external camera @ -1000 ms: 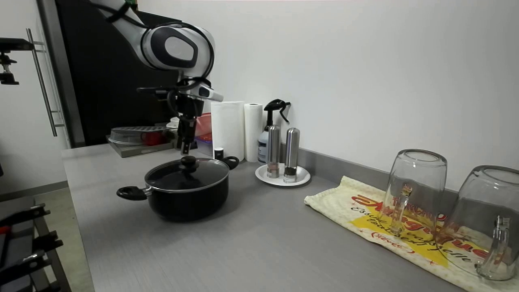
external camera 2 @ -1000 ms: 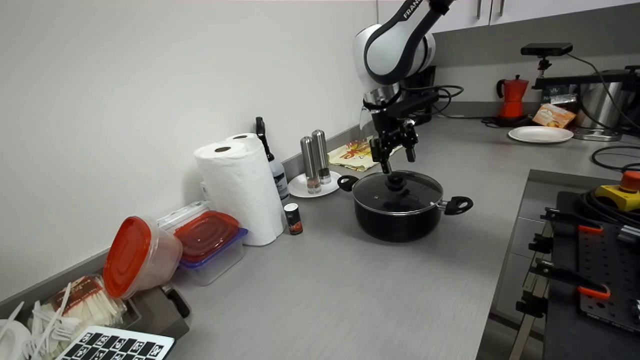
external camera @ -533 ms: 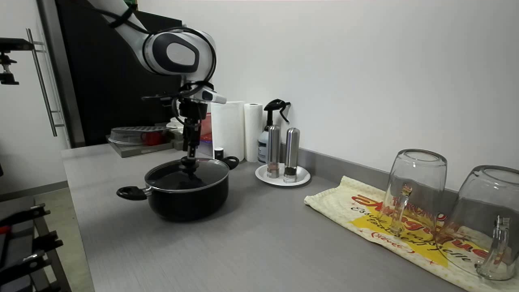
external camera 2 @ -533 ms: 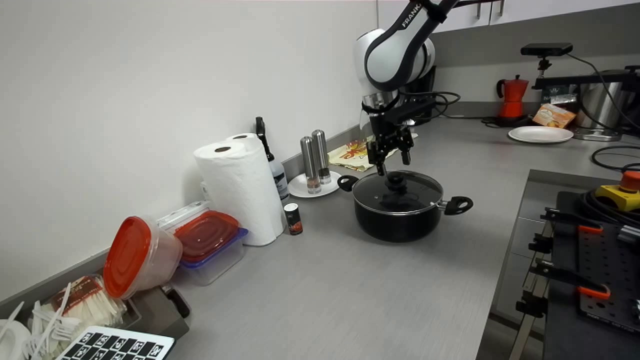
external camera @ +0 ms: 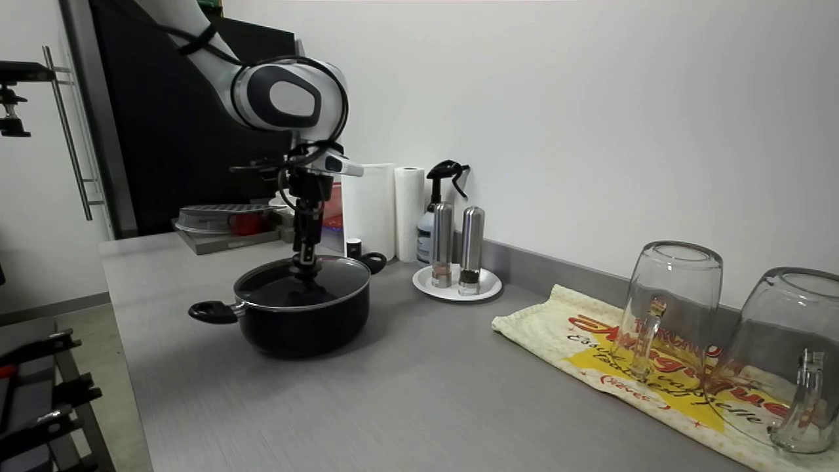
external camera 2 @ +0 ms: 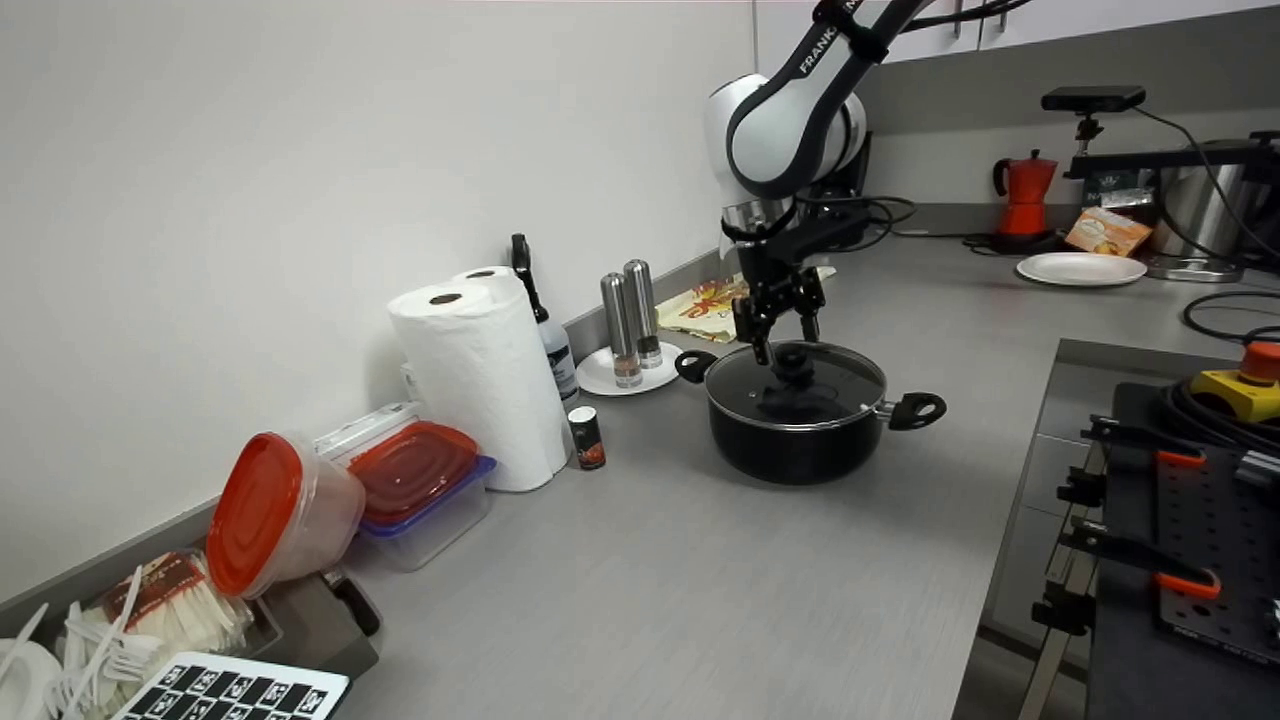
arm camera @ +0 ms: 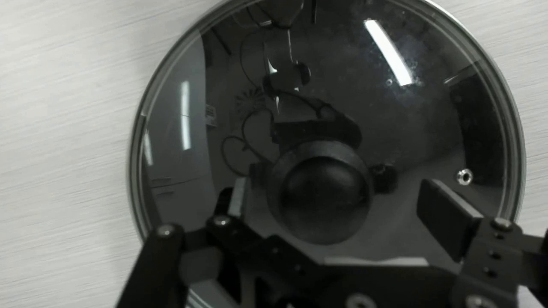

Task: Remove the glass lid from the black pot and put it on the table

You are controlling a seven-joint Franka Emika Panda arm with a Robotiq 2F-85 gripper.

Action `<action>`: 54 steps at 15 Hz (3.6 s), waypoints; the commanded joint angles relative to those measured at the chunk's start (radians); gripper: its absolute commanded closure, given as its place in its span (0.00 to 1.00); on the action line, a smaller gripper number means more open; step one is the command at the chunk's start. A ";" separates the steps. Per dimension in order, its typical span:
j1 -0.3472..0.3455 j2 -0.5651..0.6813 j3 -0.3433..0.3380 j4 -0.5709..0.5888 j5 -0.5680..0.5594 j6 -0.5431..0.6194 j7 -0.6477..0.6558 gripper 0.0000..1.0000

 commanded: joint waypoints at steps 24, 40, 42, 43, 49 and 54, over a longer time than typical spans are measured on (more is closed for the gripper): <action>0.037 -0.123 0.025 0.102 0.005 -0.023 -0.010 0.70; 0.302 -0.063 0.221 0.151 -0.054 -0.071 0.008 0.75; 0.326 -0.026 0.223 0.157 -0.071 -0.077 0.009 0.75; 0.337 -0.005 0.222 0.161 -0.082 -0.077 0.008 0.75; 0.379 0.122 0.208 0.208 -0.103 -0.057 0.029 0.75; 0.416 0.197 0.191 0.244 -0.124 -0.035 0.041 0.75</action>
